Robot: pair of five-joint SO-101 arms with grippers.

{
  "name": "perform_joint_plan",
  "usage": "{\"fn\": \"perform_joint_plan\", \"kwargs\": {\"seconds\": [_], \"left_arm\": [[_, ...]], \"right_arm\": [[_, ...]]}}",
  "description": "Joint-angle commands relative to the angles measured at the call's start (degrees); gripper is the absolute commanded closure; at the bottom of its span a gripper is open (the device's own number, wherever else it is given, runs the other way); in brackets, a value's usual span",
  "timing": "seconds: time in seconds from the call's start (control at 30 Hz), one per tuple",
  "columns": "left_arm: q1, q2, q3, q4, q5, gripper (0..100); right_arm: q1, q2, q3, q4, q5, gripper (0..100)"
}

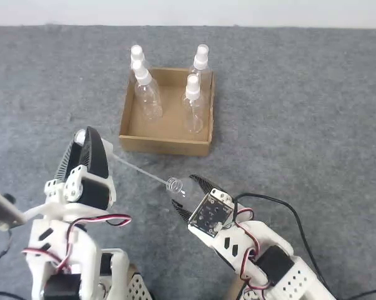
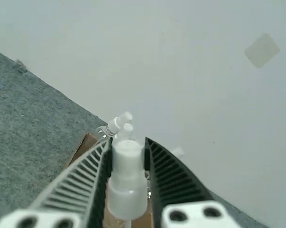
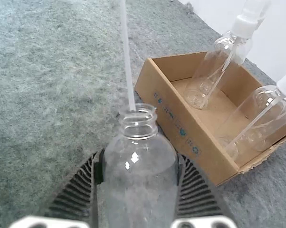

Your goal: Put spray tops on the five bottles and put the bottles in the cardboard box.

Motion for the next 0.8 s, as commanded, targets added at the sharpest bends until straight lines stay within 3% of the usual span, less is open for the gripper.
{"fn": "perform_joint_plan", "kwargs": {"seconds": [0.0,0.27,0.77], "left_arm": [[0.6,-1.3,-0.3,0.2,-0.6,99],[10.7,-1.2,-0.2,5.4,-5.5,99],[22.7,-1.2,-0.1,12.7,-9.3,99]], "right_arm": [[-0.4,-1.1,1.2,0.2,0.8,98.2],[-0.4,-1.1,1.2,0.1,0.8,98.2],[-0.5,-1.1,1.2,-4.5,0.3,98.2]]}}
